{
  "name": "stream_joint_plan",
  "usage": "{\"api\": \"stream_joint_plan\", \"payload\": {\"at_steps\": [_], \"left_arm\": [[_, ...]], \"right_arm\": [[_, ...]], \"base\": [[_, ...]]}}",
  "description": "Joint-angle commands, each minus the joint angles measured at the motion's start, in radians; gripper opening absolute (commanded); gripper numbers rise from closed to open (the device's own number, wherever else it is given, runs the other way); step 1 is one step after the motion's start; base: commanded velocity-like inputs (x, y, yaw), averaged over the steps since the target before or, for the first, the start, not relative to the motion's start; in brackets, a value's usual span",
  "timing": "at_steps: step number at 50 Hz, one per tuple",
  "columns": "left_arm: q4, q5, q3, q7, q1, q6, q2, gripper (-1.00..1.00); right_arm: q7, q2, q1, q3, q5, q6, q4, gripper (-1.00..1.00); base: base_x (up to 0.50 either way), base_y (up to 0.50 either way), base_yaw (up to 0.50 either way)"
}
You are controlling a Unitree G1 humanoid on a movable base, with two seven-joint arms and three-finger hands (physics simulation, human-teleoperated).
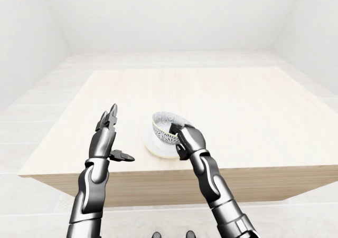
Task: Put the bowl on the plate.
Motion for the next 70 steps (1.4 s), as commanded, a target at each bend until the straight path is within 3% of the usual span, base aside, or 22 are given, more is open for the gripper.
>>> {"api": "stream_joint_plan", "payload": {"at_steps": [1, 32, 49, 60, 70], "left_arm": [[0.01, 0.002, -0.001, 0.004, -0.004, 0.0, 0.001, 1.0], [0.003, 0.006, -0.003, 0.008, 0.005, 0.0, -0.003, 1.0], [0.007, 0.008, -0.003, 0.008, -0.001, 0.0, -0.002, 1.0], [-0.001, 0.012, -0.002, 0.003, 0.009, 0.0, -0.002, 1.0], [0.012, 0.011, -0.001, 0.012, 0.012, 0.0, 0.0, 1.0]], "right_arm": [[-0.04, 0.001, -0.014, -0.006, 0.016, 0.0, 0.025, -0.99], [-0.065, -0.002, -0.021, -0.008, 0.027, 0.0, 0.068, -0.97], [-0.059, -0.003, -0.02, -0.009, 0.02, 0.0, 0.066, -0.69], [-0.061, -0.006, -0.022, -0.012, 0.025, 0.0, 0.074, -0.25], [-0.065, -0.006, -0.024, -0.014, 0.029, 0.0, 0.08, -0.18]], "base": [[0.0, 0.0, 0.0], [0.0, 0.0, 0.0], [0.0, 0.0, 0.0], [0.0, 0.0, 0.0], [0.0, 0.0, 0.0]]}}
